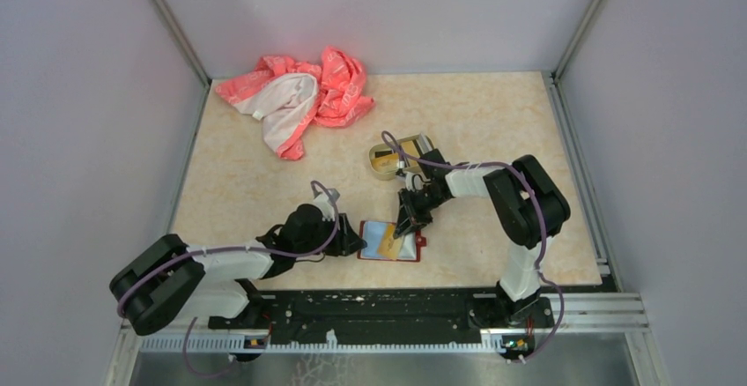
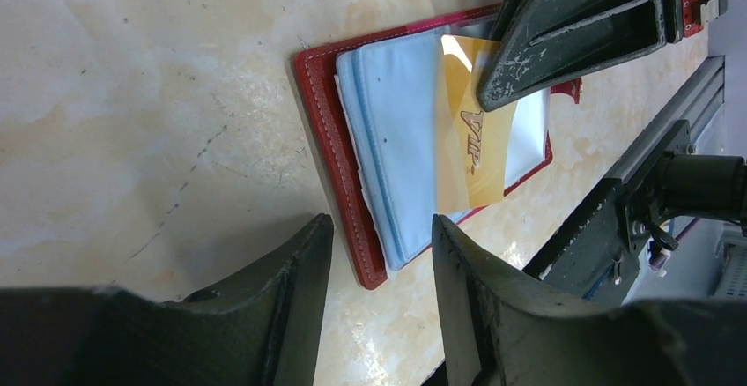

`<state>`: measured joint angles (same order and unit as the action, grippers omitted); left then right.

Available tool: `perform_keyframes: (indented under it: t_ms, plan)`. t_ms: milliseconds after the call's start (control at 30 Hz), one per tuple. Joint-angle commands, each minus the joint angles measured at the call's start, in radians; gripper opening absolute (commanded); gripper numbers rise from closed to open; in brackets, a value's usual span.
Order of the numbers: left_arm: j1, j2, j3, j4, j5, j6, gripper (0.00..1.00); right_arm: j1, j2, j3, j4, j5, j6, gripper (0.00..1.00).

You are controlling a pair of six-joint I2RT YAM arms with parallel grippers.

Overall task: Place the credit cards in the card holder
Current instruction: Insert the credit card into the card holder.

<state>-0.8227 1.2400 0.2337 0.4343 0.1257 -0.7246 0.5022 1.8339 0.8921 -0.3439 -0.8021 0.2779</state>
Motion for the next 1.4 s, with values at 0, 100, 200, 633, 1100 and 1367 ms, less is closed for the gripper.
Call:
perform_keyframes:
  t_ms: [0,100,200,633,1100,1367]
  plan:
    - [-0.007,0.05,0.003,-0.031,0.012,0.022,0.52,0.02,0.032,0.007,0.031,0.193,-0.015,0.09]
    - [-0.006,0.066,0.007,-0.016,0.017,0.022,0.52,0.021,0.036,0.012,0.035,0.185,-0.01,0.11]
    - [-0.006,0.079,0.018,-0.012,0.02,0.03,0.52,0.022,0.043,0.019,0.033,0.178,-0.007,0.12]
    - [-0.006,0.169,0.061,0.0,0.01,0.049,0.45,0.045,0.079,0.057,-0.008,0.143,-0.03,0.07]
    - [-0.006,0.155,0.099,-0.093,-0.065,0.077,0.5,0.045,0.103,0.113,0.003,0.111,-0.063,0.17]
    - [-0.008,-0.088,0.099,-0.203,-0.083,0.097,0.54,0.045,0.11,0.14,-0.02,0.116,-0.085,0.19]
